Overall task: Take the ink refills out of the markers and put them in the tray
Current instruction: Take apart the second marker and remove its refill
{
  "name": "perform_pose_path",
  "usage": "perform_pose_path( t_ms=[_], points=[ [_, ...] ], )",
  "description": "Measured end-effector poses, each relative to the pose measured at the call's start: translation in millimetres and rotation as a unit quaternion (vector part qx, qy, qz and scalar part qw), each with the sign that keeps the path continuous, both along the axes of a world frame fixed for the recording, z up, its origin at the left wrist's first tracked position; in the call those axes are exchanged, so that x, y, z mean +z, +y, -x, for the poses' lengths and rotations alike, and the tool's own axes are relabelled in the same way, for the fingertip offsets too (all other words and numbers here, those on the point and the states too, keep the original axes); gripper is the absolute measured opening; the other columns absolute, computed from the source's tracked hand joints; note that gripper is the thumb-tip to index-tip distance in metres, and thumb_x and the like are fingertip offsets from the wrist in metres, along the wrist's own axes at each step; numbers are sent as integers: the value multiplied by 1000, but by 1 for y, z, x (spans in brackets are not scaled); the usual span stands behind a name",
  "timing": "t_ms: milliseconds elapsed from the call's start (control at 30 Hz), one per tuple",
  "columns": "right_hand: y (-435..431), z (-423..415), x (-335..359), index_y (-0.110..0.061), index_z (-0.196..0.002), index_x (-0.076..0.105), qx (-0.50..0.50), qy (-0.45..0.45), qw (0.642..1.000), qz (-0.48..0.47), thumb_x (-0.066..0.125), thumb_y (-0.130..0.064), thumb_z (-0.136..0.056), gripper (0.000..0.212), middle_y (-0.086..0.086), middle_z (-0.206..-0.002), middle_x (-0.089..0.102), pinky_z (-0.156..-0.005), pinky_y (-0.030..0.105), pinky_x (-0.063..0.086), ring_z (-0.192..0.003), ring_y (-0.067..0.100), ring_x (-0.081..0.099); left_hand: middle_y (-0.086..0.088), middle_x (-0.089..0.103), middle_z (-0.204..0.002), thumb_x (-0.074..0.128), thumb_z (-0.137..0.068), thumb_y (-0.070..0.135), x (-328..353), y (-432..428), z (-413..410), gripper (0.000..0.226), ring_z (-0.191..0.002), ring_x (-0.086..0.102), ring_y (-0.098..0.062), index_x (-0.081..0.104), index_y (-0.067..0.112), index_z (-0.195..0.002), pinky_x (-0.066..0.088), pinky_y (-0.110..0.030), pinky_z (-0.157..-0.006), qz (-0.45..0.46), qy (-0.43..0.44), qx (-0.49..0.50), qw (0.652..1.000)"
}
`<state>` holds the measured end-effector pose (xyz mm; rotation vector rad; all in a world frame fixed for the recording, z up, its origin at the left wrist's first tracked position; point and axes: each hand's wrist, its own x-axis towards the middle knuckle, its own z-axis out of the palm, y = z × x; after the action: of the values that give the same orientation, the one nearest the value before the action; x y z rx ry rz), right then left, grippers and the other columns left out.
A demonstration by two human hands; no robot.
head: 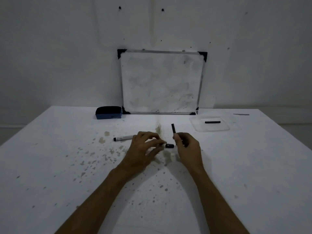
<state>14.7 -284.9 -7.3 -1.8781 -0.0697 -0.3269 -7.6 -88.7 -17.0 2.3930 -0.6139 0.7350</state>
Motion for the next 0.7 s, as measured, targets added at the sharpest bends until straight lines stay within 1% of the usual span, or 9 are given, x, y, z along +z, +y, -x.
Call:
perform_pose_path(
  t_ms=[100, 167, 233, 367, 467, 500, 600, 667, 700],
  points=[
    [-3, 4, 6, -15, -112, 71, 80, 44, 987, -135, 62, -30, -101, 21, 1, -88, 79, -73, 27, 59, -74, 10, 69, 12, 70, -108, 62, -100, 38, 17, -4, 9, 20, -95, 65, -8, 71, 31, -116, 52, -16, -79, 262, 113, 6, 958],
    [-1, 9, 9, -16, -118, 66, 122, 40, 977, -169, 63, -25, -101, 19, 8, -86, 77, -72, 31, 62, -72, 17, 69, 13, 75, -102, 65, -99, 32, 24, -5, 12, 17, -92, 70, -3, 69, 38, -115, 55, -14, -75, 364, 160, 25, 917],
    [4, 11, 8, -18, -116, 64, 132, 11, 981, -141, 60, -20, -103, 14, 10, -84, 75, -70, 31, 63, -69, 18, 70, 10, 78, -98, 64, -101, 26, 26, -6, 11, 18, -81, 72, 1, 71, 29, -117, 54, -13, -69, 420, 170, 28, 891],
    [17, 11, -2, -24, -112, 73, 122, -19, 992, -24, 60, -20, -103, 16, -2, -97, 76, -77, 28, 62, -80, 11, 74, 3, 78, -96, 61, -102, 26, 23, -7, 9, 15, -79, 74, -3, 70, 24, -115, 54, -13, -65, 473, 187, 40, 860],
    [20, 13, -6, -26, -114, 75, 112, -14, 993, 31, 68, -35, -97, 21, -8, -106, 75, -80, 15, 57, -95, 5, 71, 1, 78, -107, 60, -103, 25, 23, -6, 10, 19, -87, 77, -5, 70, 20, -119, 56, -12, -70, 504, 199, 37, 840],
    [20, 13, -6, -26, -115, 75, 120, -9, 992, 25, 70, -37, -94, 24, -8, -106, 76, -82, 15, 58, -96, 5, 71, 0, 78, -109, 60, -104, 24, 24, -5, 11, 20, -90, 78, -6, 70, 17, -119, 56, -13, -71, 515, 198, 35, 833],
    [17, 13, -2, -19, -117, 76, 146, 8, 988, -57, 76, -31, -91, 28, -3, -98, 80, -87, 30, 62, -91, 12, 76, 1, 78, -113, 59, -104, 25, 22, -3, 10, 23, -98, 78, -12, 69, 13, -121, 57, -14, -73, 520, 201, 46, 829],
    [14, 11, 0, -19, -115, 76, 132, 11, 987, -85, 79, -30, -89, 29, -1, -94, 80, -86, 32, 63, -88, 15, 77, 2, 71, -126, 63, -101, 32, 17, -1, 7, 31, -114, 72, -18, 61, 17, -129, 59, -20, -81, 483, 204, 83, 847],
    [13, 10, -1, -21, -114, 77, 122, 11, 989, -79, 80, -32, -88, 29, -1, -94, 80, -85, 32, 63, -88, 15, 77, 3, 62, -136, 67, -98, 35, 14, 1, 6, 43, -124, 65, -17, 53, 21, -137, 57, -25, -92, 441, 189, 114, 870]
  ],
)
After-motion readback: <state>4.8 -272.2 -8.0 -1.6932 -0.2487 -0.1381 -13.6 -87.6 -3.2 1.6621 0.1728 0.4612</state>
